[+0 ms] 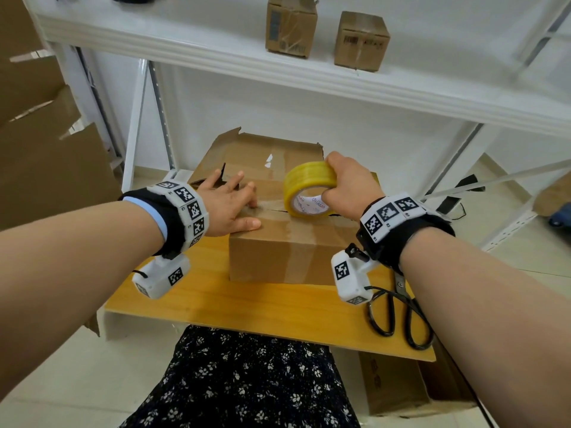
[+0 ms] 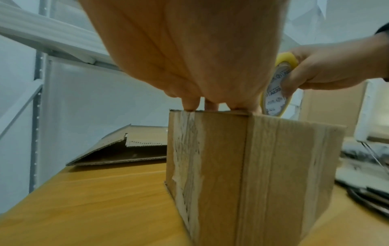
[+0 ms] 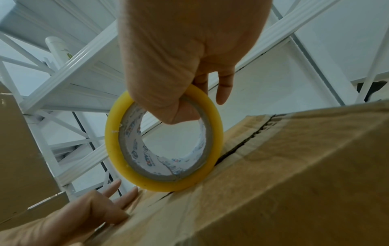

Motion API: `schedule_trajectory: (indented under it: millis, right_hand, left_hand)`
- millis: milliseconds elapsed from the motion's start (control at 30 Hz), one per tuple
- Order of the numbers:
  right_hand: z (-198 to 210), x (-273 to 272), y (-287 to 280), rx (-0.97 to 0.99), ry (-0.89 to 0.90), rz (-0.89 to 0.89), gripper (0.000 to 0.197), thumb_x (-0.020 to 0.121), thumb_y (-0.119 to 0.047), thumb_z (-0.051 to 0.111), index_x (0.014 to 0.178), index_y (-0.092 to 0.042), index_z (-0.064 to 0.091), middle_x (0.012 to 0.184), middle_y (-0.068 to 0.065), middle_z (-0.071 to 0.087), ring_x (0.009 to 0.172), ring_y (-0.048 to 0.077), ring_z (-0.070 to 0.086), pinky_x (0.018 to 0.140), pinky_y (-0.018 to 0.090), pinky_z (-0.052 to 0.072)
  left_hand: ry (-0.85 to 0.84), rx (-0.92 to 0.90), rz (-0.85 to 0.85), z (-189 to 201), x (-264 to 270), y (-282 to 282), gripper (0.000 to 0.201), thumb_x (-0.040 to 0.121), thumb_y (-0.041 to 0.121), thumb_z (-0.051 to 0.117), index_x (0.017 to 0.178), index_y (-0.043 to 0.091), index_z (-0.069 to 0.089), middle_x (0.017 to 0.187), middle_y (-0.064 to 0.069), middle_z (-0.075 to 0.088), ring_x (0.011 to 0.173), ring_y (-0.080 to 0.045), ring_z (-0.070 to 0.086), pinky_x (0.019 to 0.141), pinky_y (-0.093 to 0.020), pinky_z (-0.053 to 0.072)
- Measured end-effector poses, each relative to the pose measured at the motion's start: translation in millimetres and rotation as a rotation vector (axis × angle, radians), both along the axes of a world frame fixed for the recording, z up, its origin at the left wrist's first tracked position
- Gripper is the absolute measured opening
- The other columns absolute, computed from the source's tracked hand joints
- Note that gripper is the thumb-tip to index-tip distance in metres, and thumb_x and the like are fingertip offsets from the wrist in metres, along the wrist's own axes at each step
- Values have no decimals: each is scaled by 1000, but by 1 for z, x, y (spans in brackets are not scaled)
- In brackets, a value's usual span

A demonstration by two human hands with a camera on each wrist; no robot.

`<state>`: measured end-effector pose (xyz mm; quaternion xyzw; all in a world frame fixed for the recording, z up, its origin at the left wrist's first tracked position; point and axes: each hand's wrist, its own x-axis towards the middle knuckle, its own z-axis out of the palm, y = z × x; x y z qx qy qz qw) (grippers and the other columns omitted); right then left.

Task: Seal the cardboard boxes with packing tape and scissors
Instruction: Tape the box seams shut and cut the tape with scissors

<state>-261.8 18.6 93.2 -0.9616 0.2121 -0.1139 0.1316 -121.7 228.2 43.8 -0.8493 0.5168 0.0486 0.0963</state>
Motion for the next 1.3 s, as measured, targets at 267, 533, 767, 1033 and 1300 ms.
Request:
schedule_trajectory:
  millis: [267, 533, 767, 1033, 1300]
  right_hand:
    - [2, 0, 2, 4, 25, -16, 40, 77, -5, 58, 114, -16, 47, 95, 10, 53, 81, 30, 57, 68, 39, 54]
    - [4, -1, 4, 54, 25, -35, 43, 80, -6, 58, 120, -16, 46, 99, 9, 56, 84, 29, 60, 72, 41, 56]
    - [-3, -10, -2, 237, -26, -116, 49, 83, -18, 69, 127, -18, 47, 106, 5, 61, 94, 25, 62, 77, 37, 55]
    - [-24, -22, -12, 448, 27, -237, 64, 71, -64, 72, 123, -30, 55, 120, 3, 60, 105, 23, 60, 91, 39, 50]
    - [-28, -5, 16, 416, 110, -194, 76, 77, -67, 66, 142, -33, 46, 146, 11, 38, 128, 33, 47, 105, 44, 40]
  left_hand:
    - [-10, 59, -13, 5, -12, -1, 65, 101, 53, 17, 155, 18, 7, 163, 3, 5, 148, -14, -14, 119, -50, -9]
    - [26, 102, -15, 9, -15, -6, 54, 102, 48, 20, 154, 36, 9, 163, 6, 0, 150, -20, -6, 118, -54, -8]
    - [117, 77, 104, 9, -28, -37, 127, 51, 103, 16, 136, 12, 39, 162, -11, 8, 149, -30, -9, 118, -57, 3]
    - [186, 62, 138, -2, -36, -33, 136, 67, 82, 56, 150, 1, -15, 160, -14, -16, 148, -26, -13, 122, -44, -1]
    - [247, 50, 201, 12, -16, -5, 137, 65, 73, 70, 152, 6, -11, 162, -12, -7, 150, -25, -3, 122, -40, 3]
